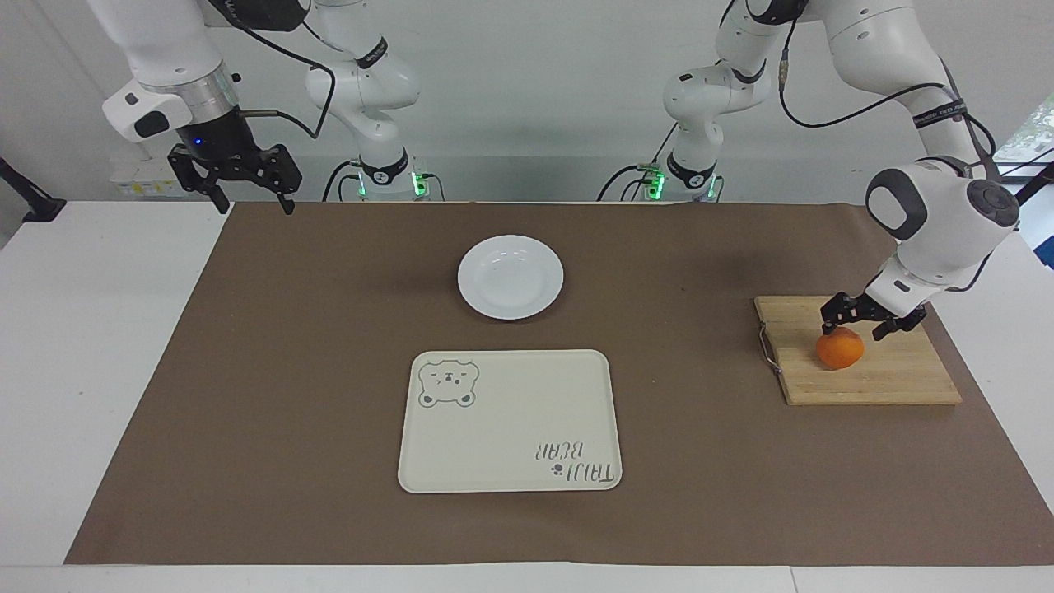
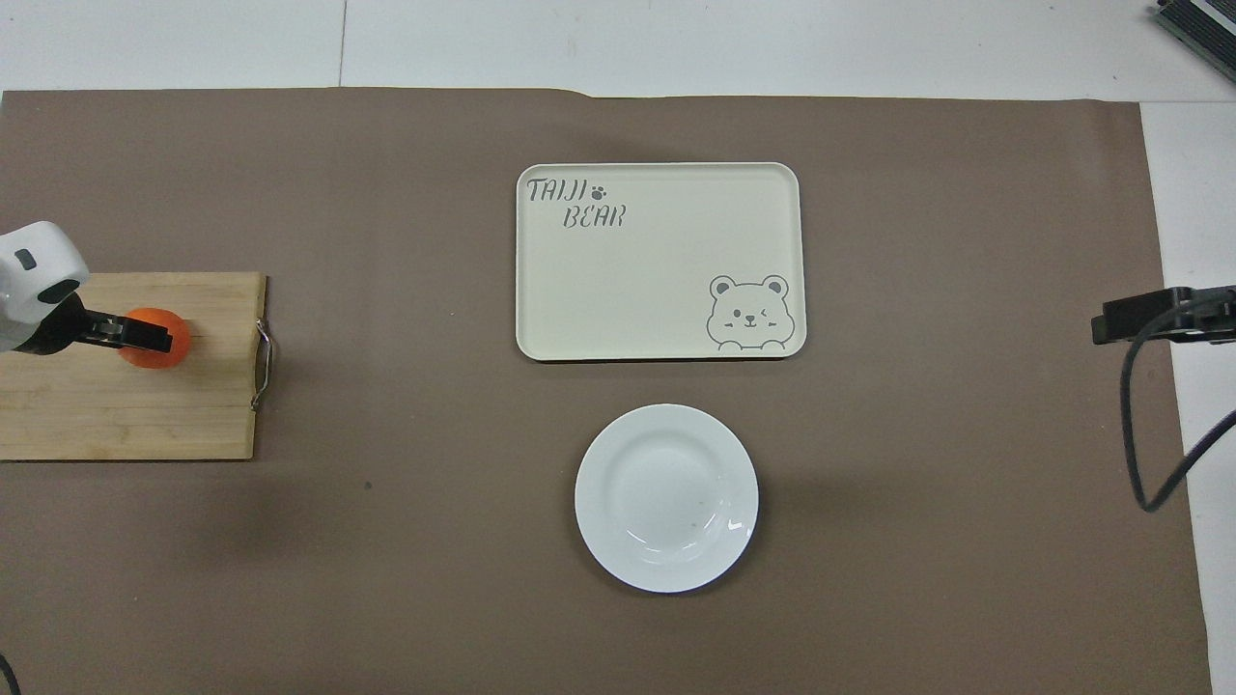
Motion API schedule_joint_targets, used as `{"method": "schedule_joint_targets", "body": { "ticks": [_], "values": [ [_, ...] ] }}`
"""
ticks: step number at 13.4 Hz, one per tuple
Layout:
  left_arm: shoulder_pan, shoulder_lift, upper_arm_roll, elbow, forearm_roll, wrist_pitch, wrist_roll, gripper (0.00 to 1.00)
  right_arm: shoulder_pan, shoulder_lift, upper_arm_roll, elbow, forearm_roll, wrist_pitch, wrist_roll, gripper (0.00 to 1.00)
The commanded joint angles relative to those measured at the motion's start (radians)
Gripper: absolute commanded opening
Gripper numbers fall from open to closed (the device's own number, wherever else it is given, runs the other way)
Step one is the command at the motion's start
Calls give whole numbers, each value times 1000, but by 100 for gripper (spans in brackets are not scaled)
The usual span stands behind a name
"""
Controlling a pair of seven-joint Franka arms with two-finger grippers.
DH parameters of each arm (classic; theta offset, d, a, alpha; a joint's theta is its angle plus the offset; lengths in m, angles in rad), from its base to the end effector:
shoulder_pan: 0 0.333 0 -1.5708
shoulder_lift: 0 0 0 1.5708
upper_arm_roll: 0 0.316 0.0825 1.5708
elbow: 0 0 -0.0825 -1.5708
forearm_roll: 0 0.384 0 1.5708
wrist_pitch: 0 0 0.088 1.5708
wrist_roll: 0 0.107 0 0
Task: Place orange and plate with both arms
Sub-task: 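Close the left gripper on the orange and lift it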
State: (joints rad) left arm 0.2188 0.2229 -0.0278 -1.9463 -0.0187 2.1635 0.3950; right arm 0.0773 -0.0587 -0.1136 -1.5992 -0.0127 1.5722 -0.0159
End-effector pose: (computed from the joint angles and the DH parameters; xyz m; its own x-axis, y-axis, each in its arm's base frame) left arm 0.5905 0.1141 0.3674 0.9815 -0.1916 0.0030 -0.1916 -0.9812 0.0221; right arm 0.5361 -0.0228 0.6430 0.9993 -0.0204 0.0312 -0.0206 -0.9998 0.0065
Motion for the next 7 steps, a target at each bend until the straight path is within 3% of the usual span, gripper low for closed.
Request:
{"method": "schedule_joint_targets", "body": {
  "ticks": [1, 6, 7],
  "values": [
    [14, 12, -9, -43, 13, 58, 5, 100, 1, 2, 2, 7, -9, -12, 20, 100],
    [28, 39, -11, -104, 13, 146, 7, 100, 1, 2, 2, 7, -9, -12, 20, 100],
    [28, 39, -11, -105, 13, 147, 5, 90, 1, 2, 2, 7, -9, -12, 20, 100]
  ]
}}
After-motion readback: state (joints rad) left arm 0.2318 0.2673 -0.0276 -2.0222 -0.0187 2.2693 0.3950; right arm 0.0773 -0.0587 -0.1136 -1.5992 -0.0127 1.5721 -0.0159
